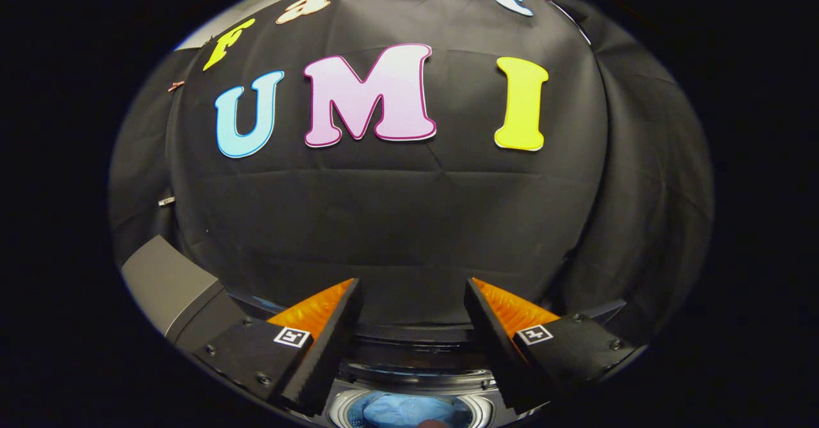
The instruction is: Put the clothes into the washing machine and then close the washing machine lid.
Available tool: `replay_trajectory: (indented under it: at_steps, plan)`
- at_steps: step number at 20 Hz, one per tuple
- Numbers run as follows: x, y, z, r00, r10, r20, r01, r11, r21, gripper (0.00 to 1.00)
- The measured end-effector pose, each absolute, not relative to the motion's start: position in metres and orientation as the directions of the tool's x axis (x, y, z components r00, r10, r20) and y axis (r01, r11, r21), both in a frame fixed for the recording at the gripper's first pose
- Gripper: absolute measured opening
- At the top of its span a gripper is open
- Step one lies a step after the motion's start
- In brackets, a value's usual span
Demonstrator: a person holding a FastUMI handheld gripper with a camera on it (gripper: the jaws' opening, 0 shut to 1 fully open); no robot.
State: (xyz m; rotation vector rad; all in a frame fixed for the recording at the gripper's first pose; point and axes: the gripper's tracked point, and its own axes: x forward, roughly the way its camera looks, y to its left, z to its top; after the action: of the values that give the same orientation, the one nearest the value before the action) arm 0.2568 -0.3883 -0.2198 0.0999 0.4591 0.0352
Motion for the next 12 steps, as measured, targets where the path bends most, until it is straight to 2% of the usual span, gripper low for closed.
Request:
replay_trajectory:
  at_steps: [5,8,12]
  plan:
    - [0.249,-0.390,-0.220,0.893,0.063,-0.446,-0.015,0.994,0.111,1.00]
    - [0.234,-0.388,-0.210,0.921,0.066,-0.384,-0.027,0.994,0.104,1.00]
    - [0.224,-0.388,-0.213,0.926,0.056,-0.373,-0.020,0.995,0.102,1.00]
